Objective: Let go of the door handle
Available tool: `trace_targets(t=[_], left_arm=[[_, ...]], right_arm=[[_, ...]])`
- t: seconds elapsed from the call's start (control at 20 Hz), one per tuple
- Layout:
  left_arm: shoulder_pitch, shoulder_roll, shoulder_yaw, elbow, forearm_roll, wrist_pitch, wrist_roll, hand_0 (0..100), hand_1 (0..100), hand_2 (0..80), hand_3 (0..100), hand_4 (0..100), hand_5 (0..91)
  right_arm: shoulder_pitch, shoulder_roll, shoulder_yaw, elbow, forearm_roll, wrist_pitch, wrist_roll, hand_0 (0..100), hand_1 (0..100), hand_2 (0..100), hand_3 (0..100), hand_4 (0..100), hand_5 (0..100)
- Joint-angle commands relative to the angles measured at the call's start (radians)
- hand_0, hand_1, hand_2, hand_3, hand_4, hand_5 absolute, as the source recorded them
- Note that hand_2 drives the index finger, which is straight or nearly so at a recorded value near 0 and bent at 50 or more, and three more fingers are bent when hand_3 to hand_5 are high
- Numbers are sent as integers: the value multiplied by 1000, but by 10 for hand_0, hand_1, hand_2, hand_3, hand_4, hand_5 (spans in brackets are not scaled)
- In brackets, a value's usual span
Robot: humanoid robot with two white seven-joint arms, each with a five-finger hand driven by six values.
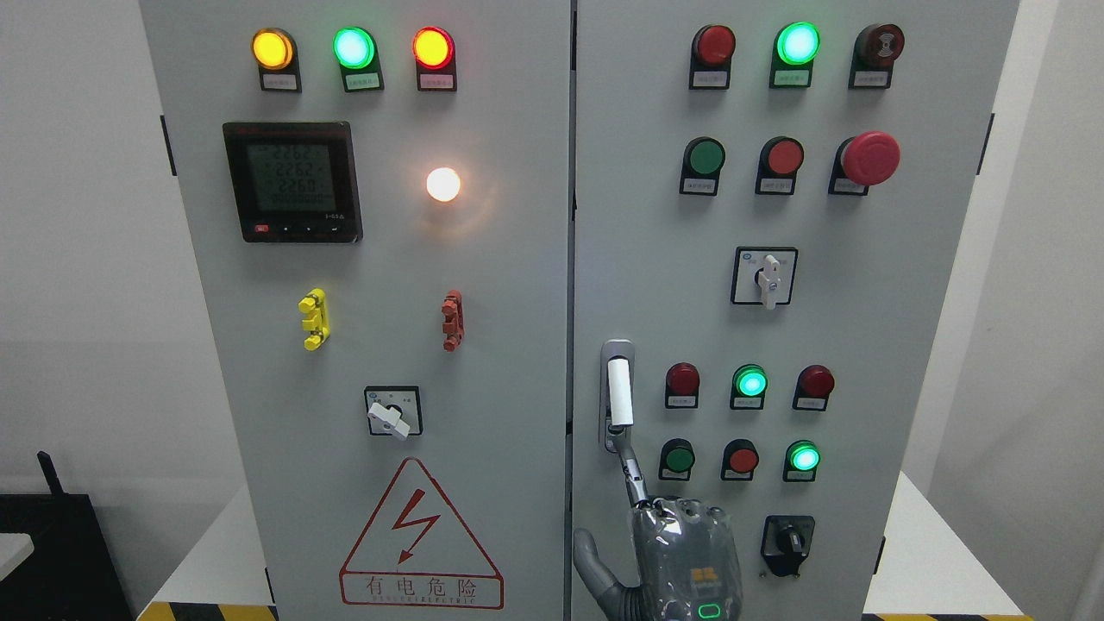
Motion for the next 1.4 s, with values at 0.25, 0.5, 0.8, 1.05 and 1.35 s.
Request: trace_targets(t=[0.25, 0.5, 0.8, 1.05, 1.35], left_arm=[[0, 0, -12, -15, 0, 0, -1, 120, 389, 0, 0, 0, 0], [0, 0, -12, -15, 0, 0, -1, 120, 389, 0, 0, 0, 0], [0, 0, -12, -15, -1, 0, -1, 120, 389, 0, 0, 0, 0], [0, 0, -12, -15, 0, 0, -1, 120, 389, 0, 0, 0, 0], [0, 0, -12, -15, 0, 0, -1, 120, 389, 0, 0, 0, 0]], right_arm=[[21, 0, -23, -23, -13, -10, -69, 446, 346, 601, 1000, 1000, 987], [28, 0, -21, -40, -75, -8, -60, 509, 296, 816, 1000, 1000, 979], [9, 0, -23, -51, -78, -7, -55, 380, 343, 974, 1000, 1000, 973], [-40, 2, -23, -49, -78, 0, -48, 345, 354, 1000, 1000, 1000, 972], [-68, 2, -23, -53, -78, 3, -15, 318, 358, 1000, 1000, 1000, 972]])
